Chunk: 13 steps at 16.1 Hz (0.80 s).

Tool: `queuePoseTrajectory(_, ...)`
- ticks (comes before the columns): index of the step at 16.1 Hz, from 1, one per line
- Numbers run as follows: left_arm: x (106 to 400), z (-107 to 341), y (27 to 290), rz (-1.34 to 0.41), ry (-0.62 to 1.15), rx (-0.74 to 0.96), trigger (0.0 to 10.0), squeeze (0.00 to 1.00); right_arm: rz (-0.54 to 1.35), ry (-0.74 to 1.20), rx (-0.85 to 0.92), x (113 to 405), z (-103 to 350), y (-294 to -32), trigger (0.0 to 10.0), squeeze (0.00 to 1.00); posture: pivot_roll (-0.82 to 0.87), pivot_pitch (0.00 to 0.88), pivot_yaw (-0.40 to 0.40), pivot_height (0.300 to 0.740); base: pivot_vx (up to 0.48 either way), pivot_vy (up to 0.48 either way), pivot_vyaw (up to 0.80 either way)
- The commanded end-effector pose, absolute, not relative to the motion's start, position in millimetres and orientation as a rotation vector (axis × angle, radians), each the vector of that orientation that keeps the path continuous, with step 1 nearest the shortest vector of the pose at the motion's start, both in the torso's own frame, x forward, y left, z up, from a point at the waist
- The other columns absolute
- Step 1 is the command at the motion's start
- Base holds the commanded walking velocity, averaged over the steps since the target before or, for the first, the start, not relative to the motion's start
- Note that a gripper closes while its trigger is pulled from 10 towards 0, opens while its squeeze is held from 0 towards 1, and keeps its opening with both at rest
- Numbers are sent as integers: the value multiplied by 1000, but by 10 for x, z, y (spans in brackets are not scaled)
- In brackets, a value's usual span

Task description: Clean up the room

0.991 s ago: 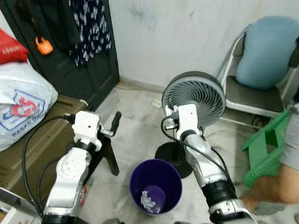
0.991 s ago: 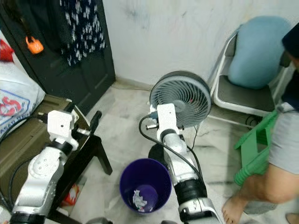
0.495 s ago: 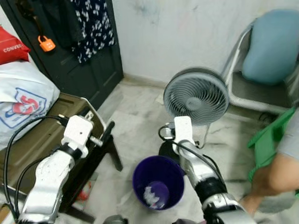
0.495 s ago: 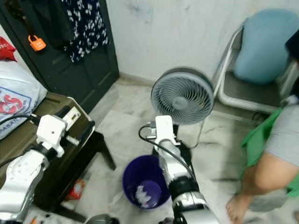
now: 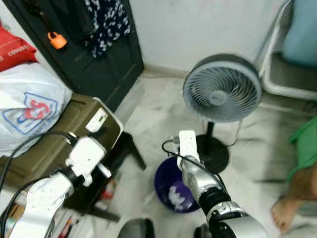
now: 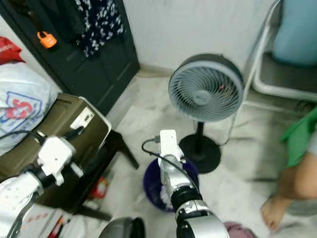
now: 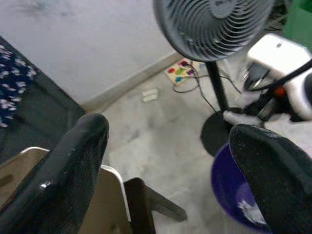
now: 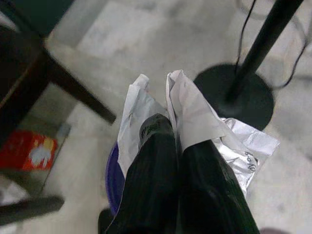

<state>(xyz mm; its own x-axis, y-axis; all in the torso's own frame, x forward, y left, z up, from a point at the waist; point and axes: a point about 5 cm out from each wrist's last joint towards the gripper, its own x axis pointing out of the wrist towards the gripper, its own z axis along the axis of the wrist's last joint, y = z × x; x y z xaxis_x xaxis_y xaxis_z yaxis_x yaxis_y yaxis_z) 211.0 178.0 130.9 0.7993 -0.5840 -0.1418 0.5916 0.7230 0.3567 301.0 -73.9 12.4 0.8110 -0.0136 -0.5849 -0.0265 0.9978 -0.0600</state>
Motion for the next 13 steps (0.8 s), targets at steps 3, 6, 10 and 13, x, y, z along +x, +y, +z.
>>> queuePoseTrajectory(3,2063,1342,1689,-725,33,399,10000,0,-4,691,-7,2888,59,-460,10000,0,120,218,217,740,0,0,0)
queuePoseTrajectory(6,2047,1361,1631,-753,38,397,10000,0,-49,710,-12,2866,-3,-545,10000,0,115,228,227,740,0,0,0)
queuePoseTrajectory(10,2040,1356,1628,-749,47,389,10000,0,-69,689,-37,2930,30,-616,10000,1000,117,231,224,740,0,0,0)
queuePoseTrajectory(13,2009,1340,1606,-736,53,378,10000,0,-83,686,-37,2938,30,-637,10000,1000,119,231,219,740,0,0,0)
